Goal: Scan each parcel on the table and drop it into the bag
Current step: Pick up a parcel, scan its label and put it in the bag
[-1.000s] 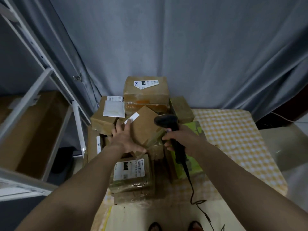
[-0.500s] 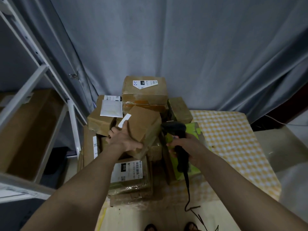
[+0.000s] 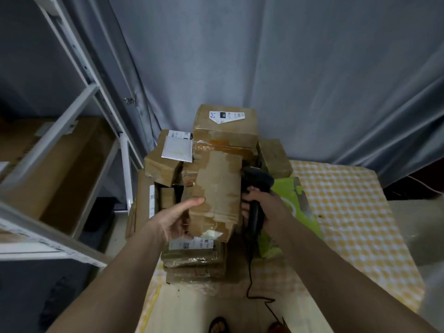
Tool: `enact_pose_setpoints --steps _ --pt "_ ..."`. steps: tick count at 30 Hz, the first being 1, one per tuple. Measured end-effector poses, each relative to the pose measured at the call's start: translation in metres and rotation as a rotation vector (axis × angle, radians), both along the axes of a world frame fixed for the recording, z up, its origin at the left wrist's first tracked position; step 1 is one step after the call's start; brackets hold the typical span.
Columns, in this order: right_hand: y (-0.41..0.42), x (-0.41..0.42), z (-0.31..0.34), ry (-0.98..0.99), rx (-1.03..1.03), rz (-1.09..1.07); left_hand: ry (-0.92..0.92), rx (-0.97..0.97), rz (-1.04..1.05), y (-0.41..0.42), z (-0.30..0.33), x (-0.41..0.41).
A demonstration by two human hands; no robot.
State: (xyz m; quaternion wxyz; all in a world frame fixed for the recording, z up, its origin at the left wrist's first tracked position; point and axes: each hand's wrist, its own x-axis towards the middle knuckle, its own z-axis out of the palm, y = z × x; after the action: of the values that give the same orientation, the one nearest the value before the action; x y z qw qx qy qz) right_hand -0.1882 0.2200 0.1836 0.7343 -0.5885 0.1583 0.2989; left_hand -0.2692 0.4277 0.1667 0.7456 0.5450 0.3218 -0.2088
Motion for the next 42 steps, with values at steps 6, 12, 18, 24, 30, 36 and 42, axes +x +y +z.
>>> enact_pose_setpoints --steps 6,12,18,24,30,36,42 --pt "0.011 -0.007 -0.015 0.03 -0.04 0.04 0.017 0.087 -0.084 0.0 -0.006 -0.014" --pt "0.017 -0.01 -0.019 0.015 -0.036 0.065 -0.001 0.607 -0.158 -0.016 -0.008 0.012" --pt "0.02 -0.006 -0.024 0.012 -0.079 0.042 0.108 1.211 -0.418 -0.069 0.005 0.033" --pt "0.018 -0.006 -0.027 0.036 -0.028 0.023 0.16 1.217 -0.419 -0.062 0.004 0.038" --pt "0.01 0.009 -0.03 0.062 -0.09 -0.058 -0.06 0.586 -0.043 0.003 0.02 0.015" --pt "0.013 0.005 -0.03 0.083 -0.05 -0.068 -0.108 -0.198 0.216 0.027 -0.002 -0.011" --pt "0.01 0.004 -0.017 -0.019 0.03 0.007 -0.137 -0.318 0.302 0.016 -0.031 -0.016"
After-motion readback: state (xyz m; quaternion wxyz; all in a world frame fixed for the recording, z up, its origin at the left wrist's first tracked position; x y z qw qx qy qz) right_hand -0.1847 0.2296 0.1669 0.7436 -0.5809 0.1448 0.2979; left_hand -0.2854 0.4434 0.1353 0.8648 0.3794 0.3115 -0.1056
